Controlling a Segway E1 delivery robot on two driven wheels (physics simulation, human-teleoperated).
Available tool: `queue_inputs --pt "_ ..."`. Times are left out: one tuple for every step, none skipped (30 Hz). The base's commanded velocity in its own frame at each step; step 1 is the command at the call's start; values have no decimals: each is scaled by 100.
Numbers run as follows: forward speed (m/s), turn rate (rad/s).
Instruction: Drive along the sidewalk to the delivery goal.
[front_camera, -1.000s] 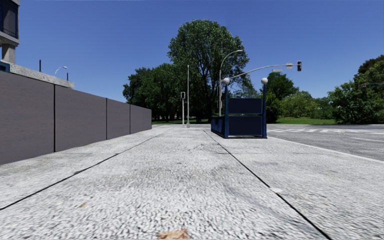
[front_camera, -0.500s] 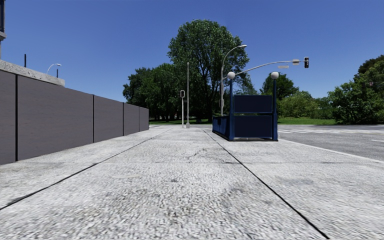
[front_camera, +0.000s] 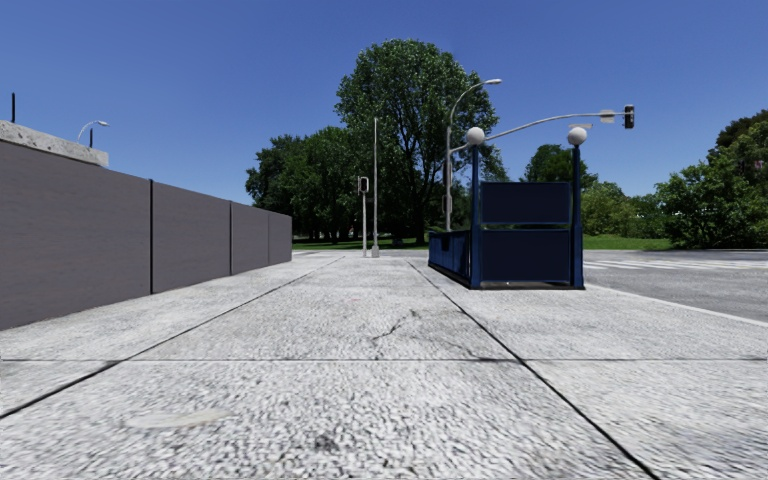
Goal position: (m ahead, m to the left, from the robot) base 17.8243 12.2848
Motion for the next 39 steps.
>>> queue_inputs --pt "200 0" --pt "200 0" --pt "200 0" --pt "200 0" --pt "200 0" --pt "200 0" --pt "200 0" --pt "200 0" --pt "200 0" --pt "200 0" --pt "200 0" --pt "200 0" --pt "200 0" --pt "200 0" --pt "200 0" --pt "200 0" --pt "200 0" --pt "200 0" --pt "200 0" --pt "200 0" --pt "200 0" --pt "200 0" --pt "200 0" --pt "200 0" --pt "200 0" --pt "200 0" --pt "200 0" --pt "200 0" --pt "200 0" --pt "200 0" --pt "200 0" --pt "200 0" --pt "200 0" --pt "200 0" --pt "200 0" --pt "200 0" --pt "200 0" --pt "200 0" --pt "200 0"
